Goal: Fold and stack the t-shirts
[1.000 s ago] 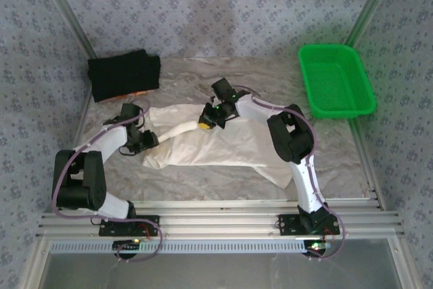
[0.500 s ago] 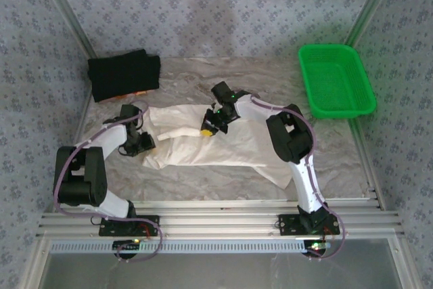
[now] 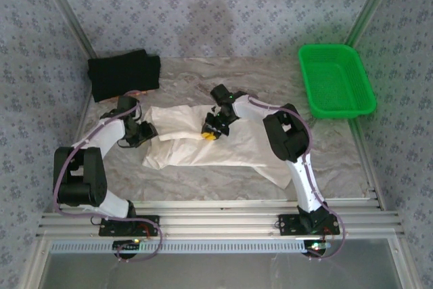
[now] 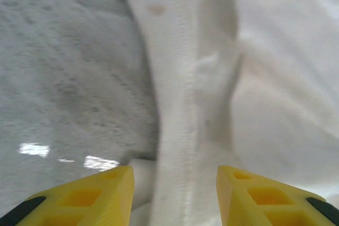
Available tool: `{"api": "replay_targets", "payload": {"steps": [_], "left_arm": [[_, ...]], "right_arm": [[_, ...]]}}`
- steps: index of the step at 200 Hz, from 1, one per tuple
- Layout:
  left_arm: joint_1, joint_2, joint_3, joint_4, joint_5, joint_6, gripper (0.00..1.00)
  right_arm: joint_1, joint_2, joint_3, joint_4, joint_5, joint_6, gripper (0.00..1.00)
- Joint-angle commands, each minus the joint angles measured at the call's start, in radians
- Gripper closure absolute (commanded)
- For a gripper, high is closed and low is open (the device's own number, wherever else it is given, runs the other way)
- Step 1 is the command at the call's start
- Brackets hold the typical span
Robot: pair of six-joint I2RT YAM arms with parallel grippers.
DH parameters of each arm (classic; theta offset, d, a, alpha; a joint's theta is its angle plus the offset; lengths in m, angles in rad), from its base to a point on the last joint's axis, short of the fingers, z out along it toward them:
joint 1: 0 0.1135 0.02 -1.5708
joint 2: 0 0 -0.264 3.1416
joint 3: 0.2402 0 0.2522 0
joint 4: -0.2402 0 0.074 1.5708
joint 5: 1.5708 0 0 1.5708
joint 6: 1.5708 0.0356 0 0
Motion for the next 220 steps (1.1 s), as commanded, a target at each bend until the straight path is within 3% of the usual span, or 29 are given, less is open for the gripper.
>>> {"api": "replay_targets", "payload": {"steps": [1,46,84,113,155,220], "left_arm": [[0.003,0.006,-0.007,0.076,0.133,-0.067,0.55],[0.002,0.028,-0.037,0.171,0.219,-0.105,0.56],[0.007,0.091,-0.022,0.084,0.133,-0.083,0.60],[0.019,0.128,0.012,0.157,0.153,-0.134,0.58],[0.013,0.246,0.129,0.135,0.116,-0.152,0.59],[-0.014,0.362,0.169,0.196,0.109,-0.188,0.59]], "right_arm": [[0.003,0.023,0.022,-0.033,0.010,-0.011,0.72],[-0.004,-0.031,0.015,-0.045,0.018,-0.060,0.53],[-0.044,-0.148,-0.054,-0.090,0.077,-0.115,0.40],[-0.099,-0.300,-0.134,-0.122,0.176,-0.187,0.31],[-0.219,-0.405,-0.250,-0.220,0.318,-0.284,0.30],[-0.284,-0.502,-0.536,-0.141,0.477,-0.229,0.30]]}}
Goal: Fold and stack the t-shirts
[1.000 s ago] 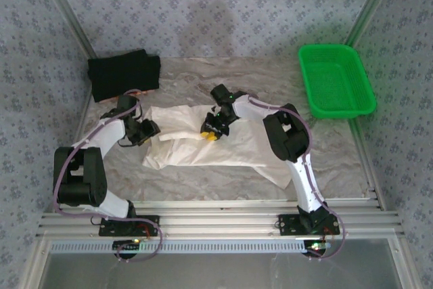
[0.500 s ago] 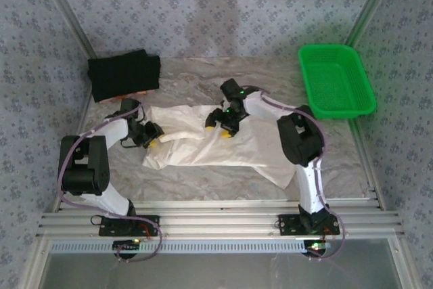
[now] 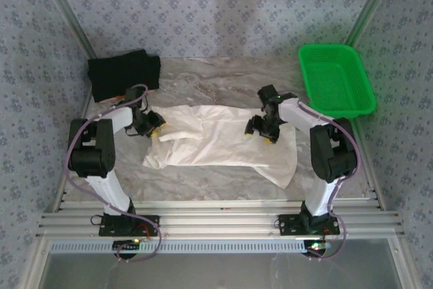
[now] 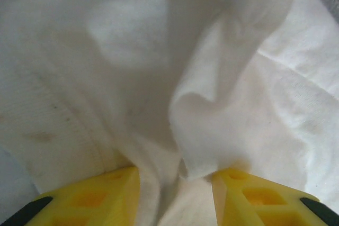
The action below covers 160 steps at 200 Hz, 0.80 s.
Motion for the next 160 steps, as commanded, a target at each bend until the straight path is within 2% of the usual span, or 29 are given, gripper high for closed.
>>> {"api": "replay_targets", "payload": {"steps": [1,30,61,102,136,160], "left_arm": [[-0.012,0.054,0.017,0.018,-0.015,-0.023,0.59],[-0.011,0.104,0.084,0.009,-0.049,-0.023,0.59],[-0.005,0.169,0.181,-0.048,-0.086,0.010,0.61],[0.003,0.087,0.239,-0.059,-0.024,0.025,0.57],[0.011,-0.136,0.175,-0.144,-0.017,0.053,0.49],[0.033,-0.311,0.074,-0.230,-0.010,0.062,0.37]], "right_arm": [[-0.019,-0.034,-0.065,0.006,0.099,0.012,0.30],[-0.065,0.008,-0.070,0.042,0.133,0.017,0.30],[-0.112,0.074,0.015,0.035,0.172,-0.025,0.30],[-0.160,0.085,0.063,0.073,0.207,-0.088,0.29],[-0.166,-0.129,0.003,0.088,0.177,-0.158,0.28],[-0.160,-0.325,-0.079,-0.034,0.078,-0.164,0.25]]}}
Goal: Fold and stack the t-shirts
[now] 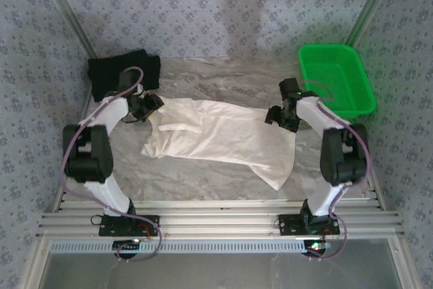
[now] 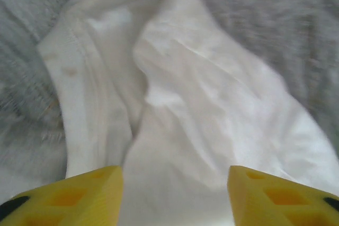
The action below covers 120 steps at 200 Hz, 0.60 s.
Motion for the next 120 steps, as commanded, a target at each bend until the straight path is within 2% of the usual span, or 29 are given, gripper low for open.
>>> {"api": "replay_targets", "payload": {"steps": [1,28,66,91,120], "left_arm": [[0.026,-0.186,-0.077,-0.129,0.019,0.028,0.37],[0.037,-0.329,-0.207,-0.264,0.016,0.080,0.31],[0.043,-0.479,-0.396,-0.386,0.012,0.106,0.31],[0.024,-0.499,-0.435,-0.393,-0.010,0.102,0.33],[0.030,-0.444,-0.428,-0.390,-0.071,0.093,0.35]], "right_arm": [[0.008,-0.206,-0.061,-0.124,-0.088,-0.039,0.25],[0.024,-0.425,-0.224,-0.210,-0.227,0.015,0.22],[0.069,-0.638,-0.445,-0.289,-0.309,0.093,0.22],[0.103,-0.723,-0.539,-0.293,-0.335,0.136,0.23],[0.135,-0.734,-0.586,-0.291,-0.318,0.141,0.24]]}}
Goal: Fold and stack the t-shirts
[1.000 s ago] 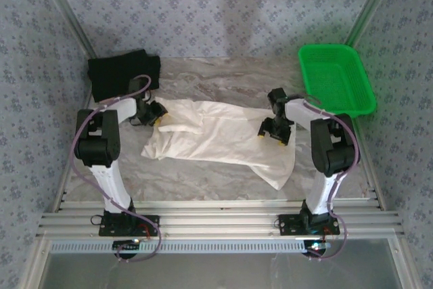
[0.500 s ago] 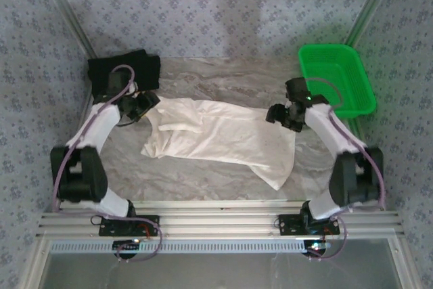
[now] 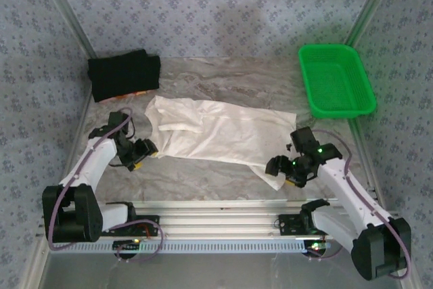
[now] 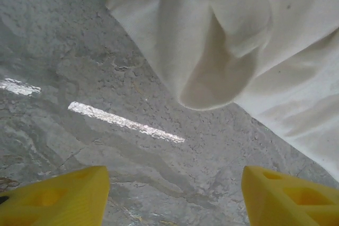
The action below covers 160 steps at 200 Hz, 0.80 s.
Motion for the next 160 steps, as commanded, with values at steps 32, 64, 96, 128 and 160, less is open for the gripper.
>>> {"api": "replay_targets", "payload": {"steps": [32,64,96,128,160], "left_arm": [[-0.003,0.033,-0.045,0.131,-0.101,-0.010,0.35],[-0.002,0.074,-0.100,0.316,-0.060,-0.058,0.36],[-0.003,0.121,-0.123,0.433,-0.043,-0.074,0.38],[-0.014,0.157,-0.141,0.533,-0.052,-0.087,0.40],[-0.033,0.196,-0.127,0.576,-0.071,-0.089,0.46]], "right_arm": [[0.067,0.029,-0.047,0.029,0.016,0.089,0.24],[0.095,0.077,-0.053,0.019,0.108,0.132,0.26],[0.112,0.103,-0.054,0.058,0.114,0.157,0.28],[0.140,0.149,-0.054,0.094,0.119,0.170,0.29],[0.147,0.227,-0.047,0.143,0.120,0.155,0.33]]}}
